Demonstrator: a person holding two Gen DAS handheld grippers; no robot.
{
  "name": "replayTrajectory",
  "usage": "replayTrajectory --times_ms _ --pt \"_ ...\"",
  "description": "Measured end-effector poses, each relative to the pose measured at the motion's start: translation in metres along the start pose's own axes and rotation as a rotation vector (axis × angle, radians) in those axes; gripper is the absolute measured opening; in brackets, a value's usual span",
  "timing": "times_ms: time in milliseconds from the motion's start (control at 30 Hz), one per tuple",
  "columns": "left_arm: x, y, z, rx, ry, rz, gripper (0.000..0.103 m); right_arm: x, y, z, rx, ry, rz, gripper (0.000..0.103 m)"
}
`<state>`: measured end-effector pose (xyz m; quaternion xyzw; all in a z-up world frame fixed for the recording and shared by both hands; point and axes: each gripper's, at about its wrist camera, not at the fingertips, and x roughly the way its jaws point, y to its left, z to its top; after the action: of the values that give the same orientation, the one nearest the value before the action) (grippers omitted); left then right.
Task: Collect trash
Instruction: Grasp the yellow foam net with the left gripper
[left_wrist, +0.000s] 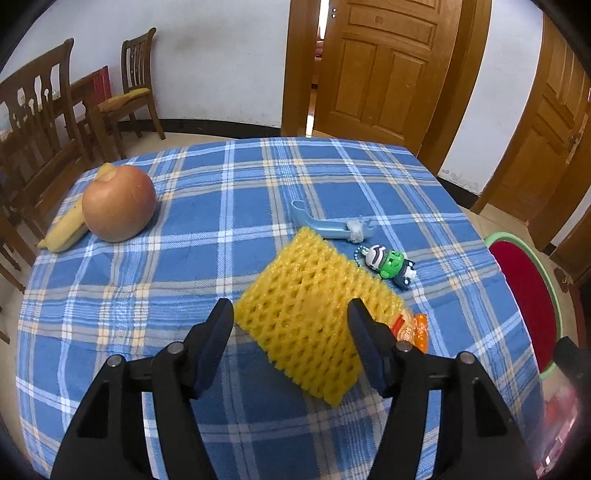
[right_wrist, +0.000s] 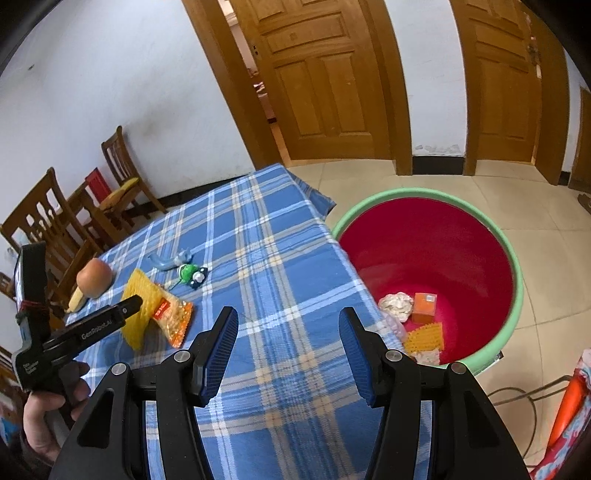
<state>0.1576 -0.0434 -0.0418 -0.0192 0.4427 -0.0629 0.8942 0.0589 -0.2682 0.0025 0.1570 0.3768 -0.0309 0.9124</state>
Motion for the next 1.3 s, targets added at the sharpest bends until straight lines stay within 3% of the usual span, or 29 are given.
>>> replayTrajectory --times_ms 233,400,600,1033,1067,1100,1167,1300 --pt "0.001 0.009 0.0 -0.046 0.015 -0.051 0.062 0.006 0.012 -0.001 -0.025 0.016 0.01 0.058" --pt "-0.002 0.007 -0.001 -0.041 0.024 -0.144 0.021 0.007 0.017 -0.002 -0.032 0.016 0.026 0.058" --pt "-0.009 -0.004 -0.004 0.016 0.001 -0.136 0.0 0.008 0.023 -0.001 -0.038 0.012 0.037 0.058" --pt "-0.027 0.02 -0.004 -0.025 -0.008 -0.128 0.0 0.013 0.045 0.0 -0.086 0.021 0.076 0.058" --pt "-0.025 0.021 -0.004 -0.033 -0.002 -0.118 0.009 0.013 0.045 -0.001 -0.086 0.022 0.078 0.058" --pt "-0.023 0.022 -0.004 -0.04 0.006 -0.109 0.029 0.013 0.045 -0.001 -0.086 0.024 0.079 0.058" --pt "-0.02 0.022 -0.005 -0.041 0.006 -0.096 0.05 0.013 0.045 -0.002 -0.089 0.025 0.078 0.058" --pt "-0.012 0.016 -0.005 -0.001 0.019 -0.077 0.054 0.015 0.041 -0.001 -0.08 0.026 0.075 0.058"
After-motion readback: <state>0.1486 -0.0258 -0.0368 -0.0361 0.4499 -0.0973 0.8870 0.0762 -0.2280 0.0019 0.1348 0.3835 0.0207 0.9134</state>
